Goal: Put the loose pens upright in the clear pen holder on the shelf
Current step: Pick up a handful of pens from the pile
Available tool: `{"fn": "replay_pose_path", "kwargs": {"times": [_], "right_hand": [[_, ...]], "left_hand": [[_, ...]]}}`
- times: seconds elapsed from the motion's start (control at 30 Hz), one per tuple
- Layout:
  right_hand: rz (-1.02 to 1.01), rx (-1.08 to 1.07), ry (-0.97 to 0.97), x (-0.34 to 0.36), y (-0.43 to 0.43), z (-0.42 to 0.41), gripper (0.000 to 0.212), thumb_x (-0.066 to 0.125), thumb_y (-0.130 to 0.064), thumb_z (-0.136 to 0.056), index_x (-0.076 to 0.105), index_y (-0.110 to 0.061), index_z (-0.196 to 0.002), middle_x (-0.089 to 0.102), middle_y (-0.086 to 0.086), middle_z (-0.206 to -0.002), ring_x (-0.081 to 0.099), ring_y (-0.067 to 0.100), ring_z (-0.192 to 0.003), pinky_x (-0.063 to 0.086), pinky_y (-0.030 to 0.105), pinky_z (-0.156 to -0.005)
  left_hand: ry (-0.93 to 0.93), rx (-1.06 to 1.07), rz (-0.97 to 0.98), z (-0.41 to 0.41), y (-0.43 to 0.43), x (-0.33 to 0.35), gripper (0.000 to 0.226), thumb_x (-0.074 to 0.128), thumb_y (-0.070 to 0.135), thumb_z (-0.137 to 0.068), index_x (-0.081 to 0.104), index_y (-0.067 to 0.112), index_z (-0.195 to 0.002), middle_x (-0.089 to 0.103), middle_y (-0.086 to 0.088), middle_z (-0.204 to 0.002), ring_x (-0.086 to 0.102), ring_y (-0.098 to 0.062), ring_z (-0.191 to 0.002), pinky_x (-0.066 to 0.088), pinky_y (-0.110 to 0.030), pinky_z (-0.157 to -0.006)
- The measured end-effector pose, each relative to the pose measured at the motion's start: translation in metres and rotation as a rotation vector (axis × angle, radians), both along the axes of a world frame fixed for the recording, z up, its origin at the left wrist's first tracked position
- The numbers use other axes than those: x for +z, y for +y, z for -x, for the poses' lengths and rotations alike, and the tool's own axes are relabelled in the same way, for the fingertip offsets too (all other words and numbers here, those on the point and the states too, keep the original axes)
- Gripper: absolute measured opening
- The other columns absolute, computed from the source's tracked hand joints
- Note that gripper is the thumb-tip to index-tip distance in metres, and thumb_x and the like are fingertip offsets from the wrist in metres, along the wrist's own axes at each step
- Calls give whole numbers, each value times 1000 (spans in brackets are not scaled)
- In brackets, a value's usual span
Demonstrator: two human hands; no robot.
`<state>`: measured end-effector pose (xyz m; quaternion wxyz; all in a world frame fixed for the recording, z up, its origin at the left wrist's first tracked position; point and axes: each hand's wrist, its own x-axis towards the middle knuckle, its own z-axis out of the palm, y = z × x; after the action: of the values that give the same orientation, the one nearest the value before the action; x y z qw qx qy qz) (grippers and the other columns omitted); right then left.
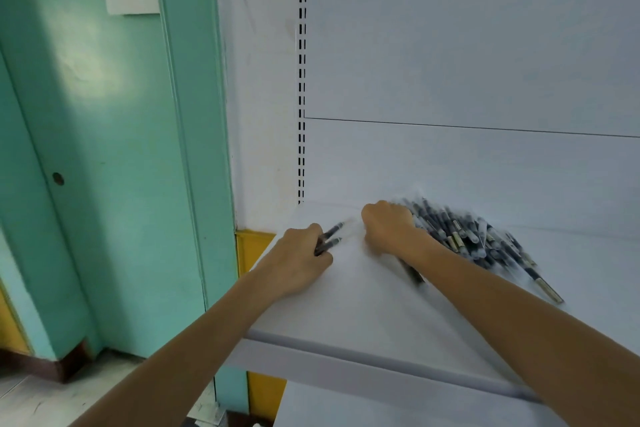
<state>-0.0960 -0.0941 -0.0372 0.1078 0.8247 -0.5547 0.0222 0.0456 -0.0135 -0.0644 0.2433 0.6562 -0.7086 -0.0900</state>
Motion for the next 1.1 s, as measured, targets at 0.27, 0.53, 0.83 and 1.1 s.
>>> {"fn": "replay_pose_path", "kwargs": {"times": [0.27,0.53,0.83,1.1], "right_hand": [[-172,30,-322,-1,19,10,11,61,-11,-80,57,-4,-87,59,9,-83,54,22,-68,41,26,-56],[-208,-32,-984,7,32,73,14,57,-15,-85,57,-6,-75,49,4,-63,44,15,-55,38,19,-51],[-15,-81,-1339,22,64,203,10,60,-11,-89,63,-5,-97,69,7,-79,68,16,-64,59,28,-63],[165,-240,-1289,27,140,399,75,64,-4,-86,24,-28,-145,65,7,-101,68,28,-70,59,33,-63]], "left_hand": [[66,44,85,-5,1,0,29,45,36,-95,54,8,-93,54,0,-71,47,-14,-60,30,-22,-50],[73,38,48,22,-5,-2,38,33,36,-98,57,8,-89,65,-11,-86,61,-31,-80,46,-37,-71],[247,-255,102,143,12,20,22,33,30,-100,38,13,-87,51,-10,-70,43,-17,-58,30,-20,-48],[335,-458,16,340,32,25,31,45,34,-95,35,19,-70,47,0,-67,44,-14,-53,37,-23,-50]]}}
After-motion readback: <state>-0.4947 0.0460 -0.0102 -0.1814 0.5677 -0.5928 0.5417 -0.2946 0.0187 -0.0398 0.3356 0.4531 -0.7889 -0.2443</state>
